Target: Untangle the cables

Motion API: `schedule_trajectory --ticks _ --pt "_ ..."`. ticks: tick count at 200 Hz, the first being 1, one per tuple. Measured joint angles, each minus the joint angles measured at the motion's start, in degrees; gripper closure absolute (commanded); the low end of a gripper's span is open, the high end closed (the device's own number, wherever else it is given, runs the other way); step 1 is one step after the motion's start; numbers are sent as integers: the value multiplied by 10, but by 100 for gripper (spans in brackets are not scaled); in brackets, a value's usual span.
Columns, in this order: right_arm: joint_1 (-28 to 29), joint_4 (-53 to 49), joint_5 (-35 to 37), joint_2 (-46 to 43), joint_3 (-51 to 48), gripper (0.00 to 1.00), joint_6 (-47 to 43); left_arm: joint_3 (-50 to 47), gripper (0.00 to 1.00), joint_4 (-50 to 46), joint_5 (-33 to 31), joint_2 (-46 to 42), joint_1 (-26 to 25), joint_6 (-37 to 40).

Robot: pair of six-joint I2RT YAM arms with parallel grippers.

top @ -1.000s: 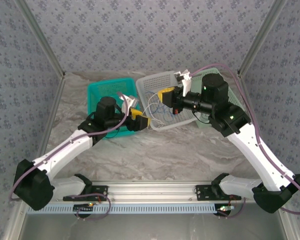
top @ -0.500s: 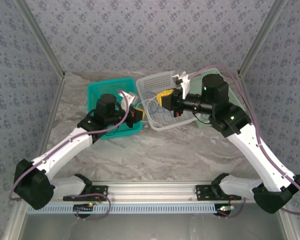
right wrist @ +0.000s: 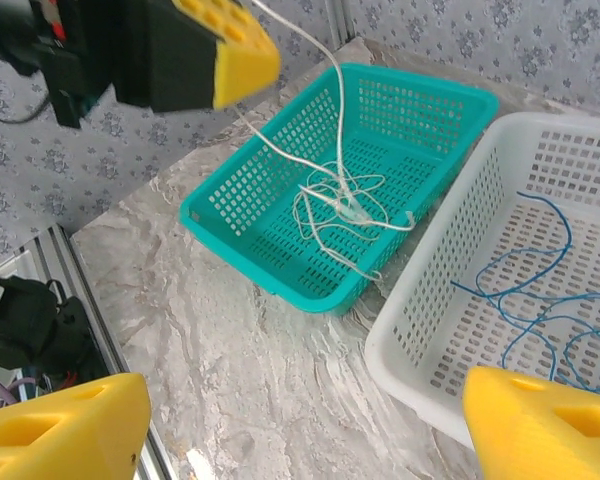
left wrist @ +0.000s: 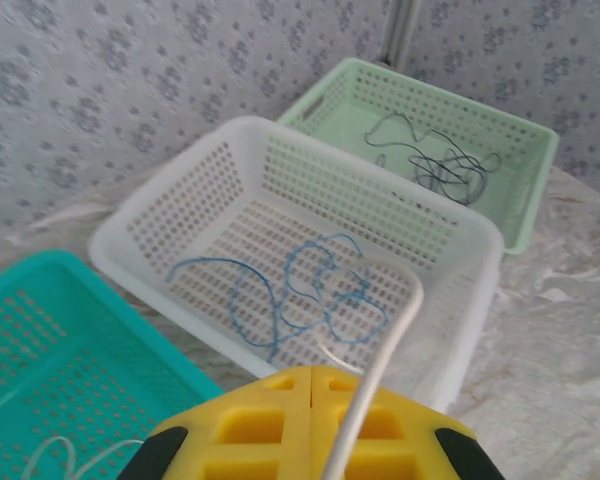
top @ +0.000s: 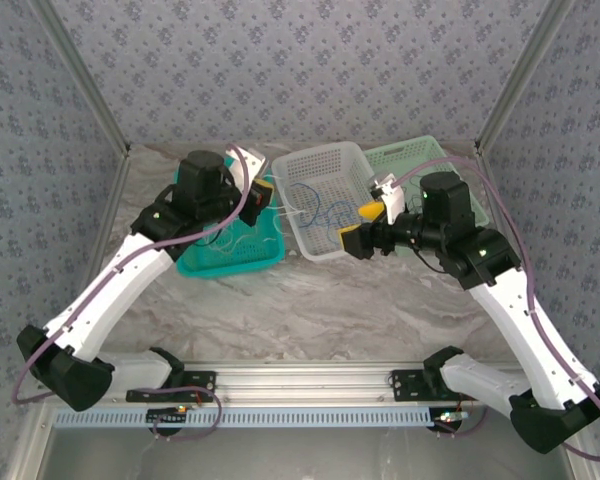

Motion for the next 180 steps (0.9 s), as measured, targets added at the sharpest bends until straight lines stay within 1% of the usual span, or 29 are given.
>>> schedule_trajectory --ticks 35,58,95,122,154,180 --pt "-2 1 4 -2 -2 15 2 71 100 -40 -29 7 5 40" --pt "-6 10 12 -13 -20 14 10 111 100 -54 -39 7 27 57" --pt "-10 17 23 -33 -48 14 23 133 100 -63 -56 7 71 66" --pt "-14 18 33 -43 -63 14 29 143 100 -67 -62 7 83 67" --pt "-21 21 39 -53 -79 15 39 148 100 -52 -50 -1 83 51" --pt "-25 23 43 -55 -85 15 43 143 100 -14 -7 -21 82 18"
